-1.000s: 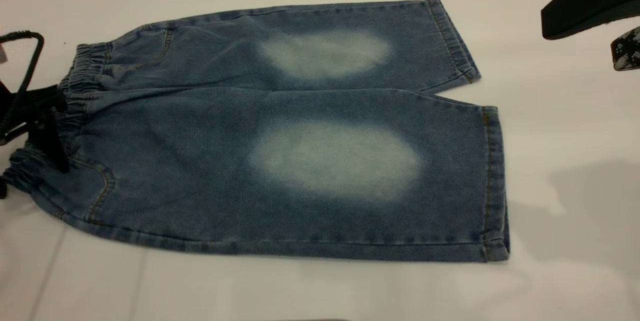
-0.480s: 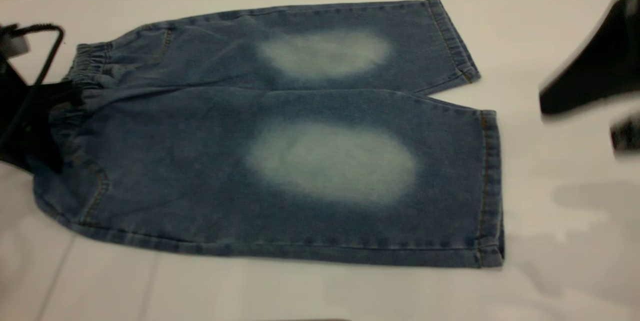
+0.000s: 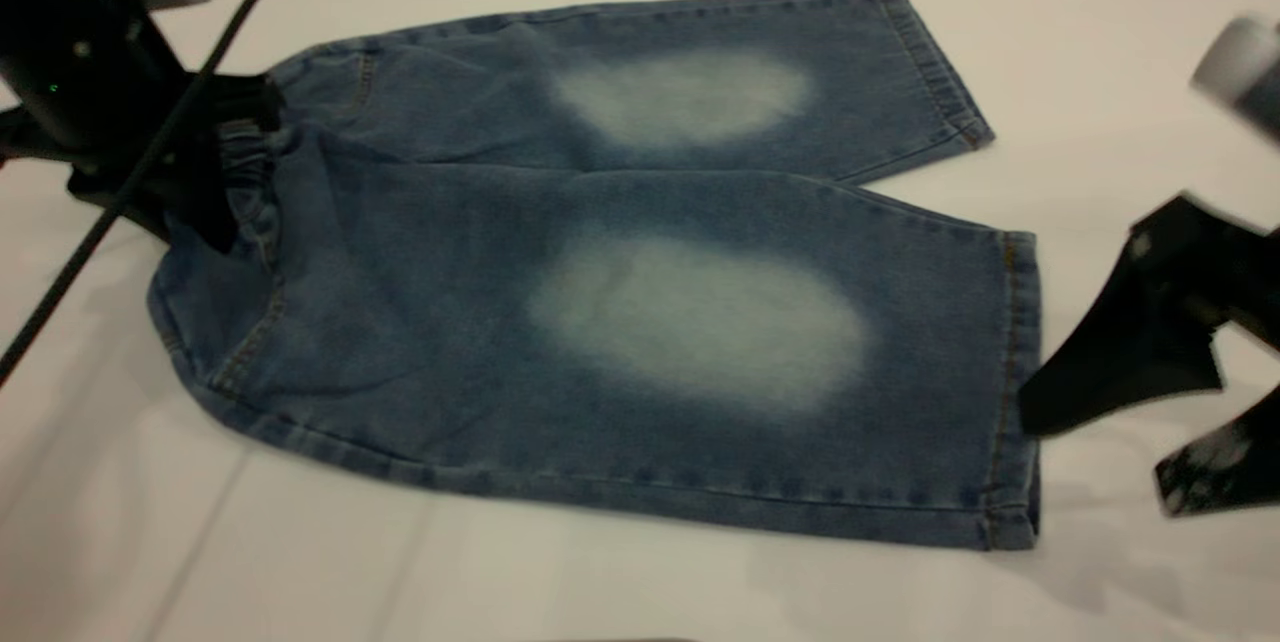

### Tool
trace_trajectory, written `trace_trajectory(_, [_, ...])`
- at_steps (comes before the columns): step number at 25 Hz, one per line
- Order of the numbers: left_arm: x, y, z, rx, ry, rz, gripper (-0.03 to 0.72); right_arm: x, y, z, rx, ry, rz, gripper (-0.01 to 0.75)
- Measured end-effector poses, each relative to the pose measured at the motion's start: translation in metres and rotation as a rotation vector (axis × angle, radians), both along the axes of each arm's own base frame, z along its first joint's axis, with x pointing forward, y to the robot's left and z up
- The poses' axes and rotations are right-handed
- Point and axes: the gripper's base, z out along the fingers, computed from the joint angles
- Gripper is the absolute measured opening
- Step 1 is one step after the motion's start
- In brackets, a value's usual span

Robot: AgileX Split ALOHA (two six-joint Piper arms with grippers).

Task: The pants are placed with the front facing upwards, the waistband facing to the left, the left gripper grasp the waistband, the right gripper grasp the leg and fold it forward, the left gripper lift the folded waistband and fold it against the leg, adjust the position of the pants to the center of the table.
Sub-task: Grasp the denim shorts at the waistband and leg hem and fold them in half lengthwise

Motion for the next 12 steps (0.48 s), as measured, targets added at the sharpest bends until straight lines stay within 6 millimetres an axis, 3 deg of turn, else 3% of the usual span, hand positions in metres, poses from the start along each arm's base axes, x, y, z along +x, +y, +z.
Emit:
trace_trajectory(5, [0.001,-0.004,0.013,-0.002,-0.017,-0.017,0.096,0.000,0.005,-0.029,0.071,0.078,-0.021,0.568])
trace_trajectory(12, [0.000,-0.003,0.019,-0.001,-0.020,-0.025,0.096,0.002,0.011,-0.054,0.150,0.114,-0.030,0.568])
